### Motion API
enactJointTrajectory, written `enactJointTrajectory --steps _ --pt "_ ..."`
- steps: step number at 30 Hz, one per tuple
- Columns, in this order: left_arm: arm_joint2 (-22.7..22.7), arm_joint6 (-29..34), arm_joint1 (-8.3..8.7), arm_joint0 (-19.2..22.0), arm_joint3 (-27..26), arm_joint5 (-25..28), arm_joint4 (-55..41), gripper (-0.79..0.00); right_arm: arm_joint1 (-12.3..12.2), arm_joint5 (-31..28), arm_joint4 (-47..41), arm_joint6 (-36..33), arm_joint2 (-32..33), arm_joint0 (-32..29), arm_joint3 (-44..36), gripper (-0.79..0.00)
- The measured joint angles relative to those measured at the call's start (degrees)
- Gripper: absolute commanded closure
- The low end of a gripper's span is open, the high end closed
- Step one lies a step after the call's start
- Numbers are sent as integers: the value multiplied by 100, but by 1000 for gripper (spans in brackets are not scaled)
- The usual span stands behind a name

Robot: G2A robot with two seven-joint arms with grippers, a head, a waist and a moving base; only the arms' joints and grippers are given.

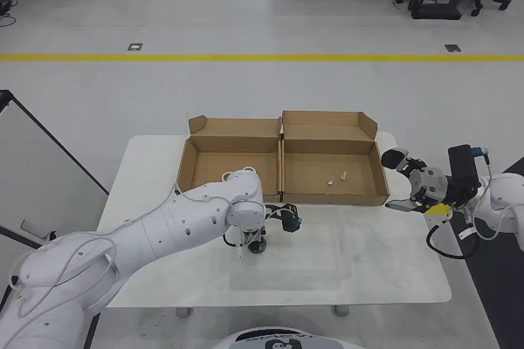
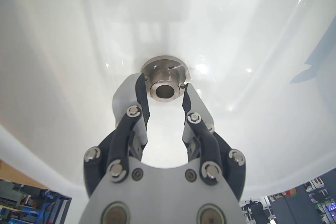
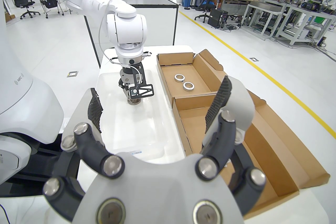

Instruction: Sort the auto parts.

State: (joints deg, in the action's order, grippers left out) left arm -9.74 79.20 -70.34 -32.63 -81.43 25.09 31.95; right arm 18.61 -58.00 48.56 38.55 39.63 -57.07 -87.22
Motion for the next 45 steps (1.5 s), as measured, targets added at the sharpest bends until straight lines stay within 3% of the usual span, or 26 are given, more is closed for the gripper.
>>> enactJointTrajectory --steps 34,38,39,41,45 --pt "0 -16 -109 -48 267 16 -22 -308 0 0 0 0 0 0 0 -785" --pt "0 -9 -126 -59 310 9 -19 -249 0 0 0 0 0 0 0 -785" --pt "0 -5 -132 -60 319 6 -18 -200 0 0 0 0 0 0 0 -785" --pt "0 15 -146 -64 342 -14 -22 0 0 0 0 0 0 0 0 -785" --pt "0 58 -175 -54 359 -57 -33 0 0 0 0 0 0 0 0 -785"
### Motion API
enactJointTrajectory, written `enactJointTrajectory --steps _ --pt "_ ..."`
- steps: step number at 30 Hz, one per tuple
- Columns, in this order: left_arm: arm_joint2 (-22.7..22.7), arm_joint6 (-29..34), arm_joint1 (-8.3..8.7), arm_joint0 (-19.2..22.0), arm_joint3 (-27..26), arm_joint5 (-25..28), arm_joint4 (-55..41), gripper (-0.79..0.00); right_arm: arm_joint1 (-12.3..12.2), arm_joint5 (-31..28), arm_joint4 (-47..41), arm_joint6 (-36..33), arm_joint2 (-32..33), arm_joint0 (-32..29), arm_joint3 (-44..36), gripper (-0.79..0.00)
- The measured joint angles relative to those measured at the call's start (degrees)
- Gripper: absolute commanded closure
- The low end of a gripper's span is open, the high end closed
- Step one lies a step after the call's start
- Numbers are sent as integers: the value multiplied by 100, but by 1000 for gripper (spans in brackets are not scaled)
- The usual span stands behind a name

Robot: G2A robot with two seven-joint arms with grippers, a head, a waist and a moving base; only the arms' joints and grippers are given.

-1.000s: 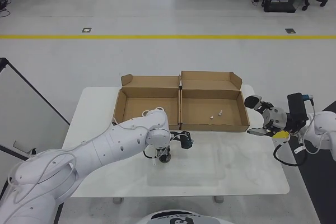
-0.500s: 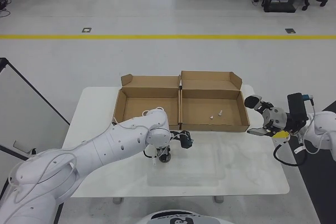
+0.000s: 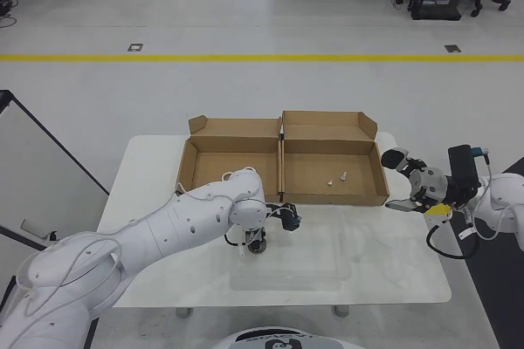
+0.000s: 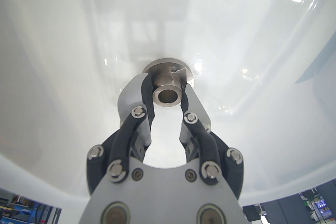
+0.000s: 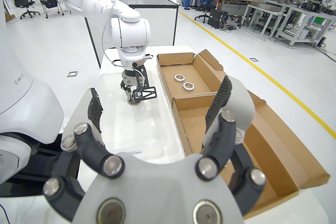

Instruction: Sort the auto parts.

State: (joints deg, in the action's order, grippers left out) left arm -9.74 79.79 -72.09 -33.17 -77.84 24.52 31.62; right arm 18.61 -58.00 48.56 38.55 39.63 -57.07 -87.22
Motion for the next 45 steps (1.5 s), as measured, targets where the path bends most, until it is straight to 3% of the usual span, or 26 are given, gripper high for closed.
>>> enactJointTrajectory --steps 6,12,22,30,37,45 --pt "1 119 7 119 -119 -119 -105 0 0 0 0 0 0 0 0 -785" --pt "0 326 103 367 -623 -325 -318 0 0 0 0 0 0 0 0 -785" --pt "0 521 416 1027 -1717 -522 -1059 0 0 0 0 0 0 0 0 -785" --pt "0 466 666 1411 -2186 -467 -1418 0 0 0 0 0 0 0 0 -785" --pt "-184 18 911 1642 -2307 -16 -2016 0 0 0 0 0 0 0 0 -785" --pt "-688 -815 1348 1393 -2064 819 -2437 0 0 0 0 0 0 0 0 -785"
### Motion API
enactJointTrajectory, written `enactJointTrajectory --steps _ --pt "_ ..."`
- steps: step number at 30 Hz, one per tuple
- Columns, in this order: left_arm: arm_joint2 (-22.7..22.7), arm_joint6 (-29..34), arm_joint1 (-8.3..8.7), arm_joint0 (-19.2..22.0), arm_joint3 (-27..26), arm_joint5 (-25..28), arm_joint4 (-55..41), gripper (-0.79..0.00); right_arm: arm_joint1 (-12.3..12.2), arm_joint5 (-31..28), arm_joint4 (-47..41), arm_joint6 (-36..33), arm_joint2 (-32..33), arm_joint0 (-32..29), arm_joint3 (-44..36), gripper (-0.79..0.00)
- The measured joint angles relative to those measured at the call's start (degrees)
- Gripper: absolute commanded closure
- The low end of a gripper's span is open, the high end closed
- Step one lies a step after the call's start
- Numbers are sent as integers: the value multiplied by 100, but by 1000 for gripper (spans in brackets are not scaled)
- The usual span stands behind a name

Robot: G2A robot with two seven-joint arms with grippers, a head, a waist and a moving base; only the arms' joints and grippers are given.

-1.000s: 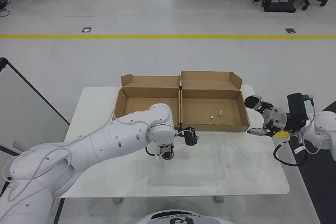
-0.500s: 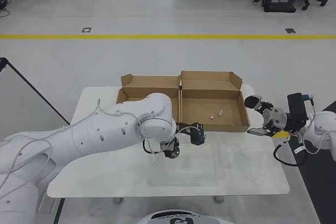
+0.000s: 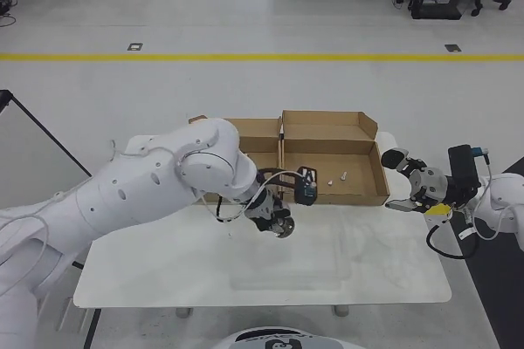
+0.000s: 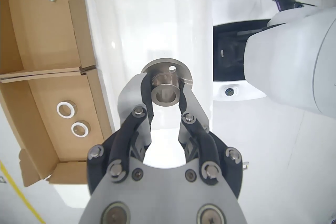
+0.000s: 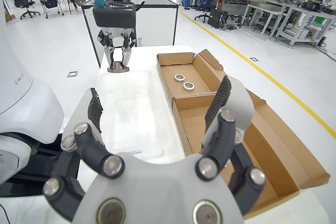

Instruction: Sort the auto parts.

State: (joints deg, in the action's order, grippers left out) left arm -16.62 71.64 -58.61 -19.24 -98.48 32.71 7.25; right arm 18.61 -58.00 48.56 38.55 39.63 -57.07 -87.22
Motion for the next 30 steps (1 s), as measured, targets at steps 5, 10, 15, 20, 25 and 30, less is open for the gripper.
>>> enactJointTrajectory --steps 5,10,15,20,25,30 --pt "-136 -486 298 -159 146 485 39 0 0 0 0 0 0 0 0 -785" --pt "-264 -847 589 -264 199 846 177 0 0 0 0 0 0 0 0 -785" --pt "-434 -1279 841 -345 278 1278 228 0 0 0 0 0 0 0 0 -785" --pt "-620 -1694 1070 -338 329 1692 147 0 0 0 0 0 0 0 0 -785" --pt "-746 -1953 1220 -230 339 1950 -35 0 0 0 0 0 0 0 0 -785" --pt "-821 -2245 1289 -106 346 2242 -225 0 0 0 0 0 0 0 0 -785"
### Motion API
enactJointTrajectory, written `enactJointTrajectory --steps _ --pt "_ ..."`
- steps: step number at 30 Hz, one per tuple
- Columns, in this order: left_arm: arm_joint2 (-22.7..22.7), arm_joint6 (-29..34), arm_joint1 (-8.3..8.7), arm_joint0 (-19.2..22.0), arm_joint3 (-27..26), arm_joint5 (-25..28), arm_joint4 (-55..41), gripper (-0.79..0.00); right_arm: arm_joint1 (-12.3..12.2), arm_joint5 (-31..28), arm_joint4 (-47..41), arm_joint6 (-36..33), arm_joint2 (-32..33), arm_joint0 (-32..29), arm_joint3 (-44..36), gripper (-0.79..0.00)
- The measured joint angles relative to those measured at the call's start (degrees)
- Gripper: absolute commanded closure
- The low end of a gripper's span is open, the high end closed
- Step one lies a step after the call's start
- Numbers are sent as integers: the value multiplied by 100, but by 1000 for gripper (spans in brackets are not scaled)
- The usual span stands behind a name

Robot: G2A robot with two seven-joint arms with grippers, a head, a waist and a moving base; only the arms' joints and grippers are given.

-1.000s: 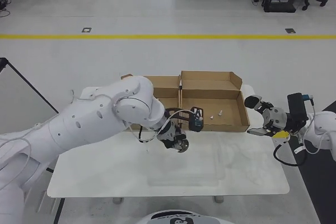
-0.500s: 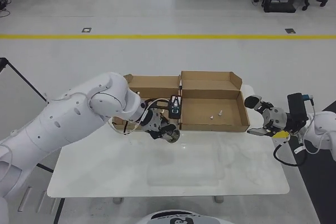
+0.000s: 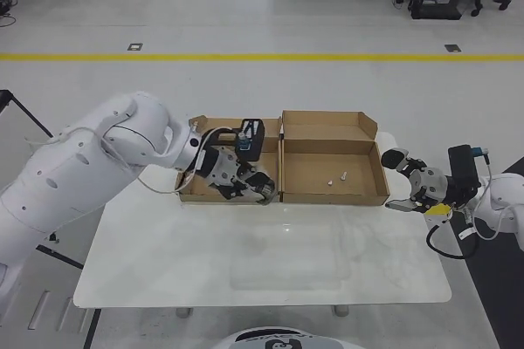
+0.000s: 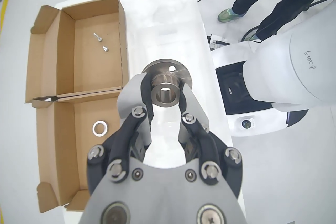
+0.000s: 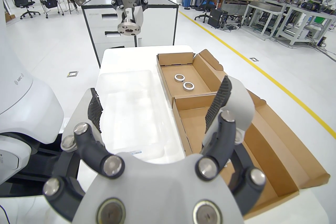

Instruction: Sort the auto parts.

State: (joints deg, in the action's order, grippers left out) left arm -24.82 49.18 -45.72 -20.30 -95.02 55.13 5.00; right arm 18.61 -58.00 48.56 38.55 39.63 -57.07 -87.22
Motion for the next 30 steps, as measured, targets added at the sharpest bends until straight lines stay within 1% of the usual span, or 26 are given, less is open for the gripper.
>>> enactJointTrajectory --steps 4,8,15,21,25,30 --pt "-59 -293 27 39 63 280 -235 0 0 0 0 0 0 0 0 -785" --pt "-151 -484 37 -18 33 288 -603 0 0 0 0 0 0 0 0 -785" --pt "-528 -971 117 -357 -26 287 -1021 0 0 0 0 0 0 0 0 -785" --pt "-1069 -1351 233 -861 -316 287 -1243 0 0 0 0 0 0 0 0 -785" --pt "-1556 -1573 289 -1281 -671 287 -1395 0 0 0 0 0 0 0 0 -785" --pt "-2191 -1773 283 -1810 -1063 287 -1582 0 0 0 0 0 0 0 0 -785"
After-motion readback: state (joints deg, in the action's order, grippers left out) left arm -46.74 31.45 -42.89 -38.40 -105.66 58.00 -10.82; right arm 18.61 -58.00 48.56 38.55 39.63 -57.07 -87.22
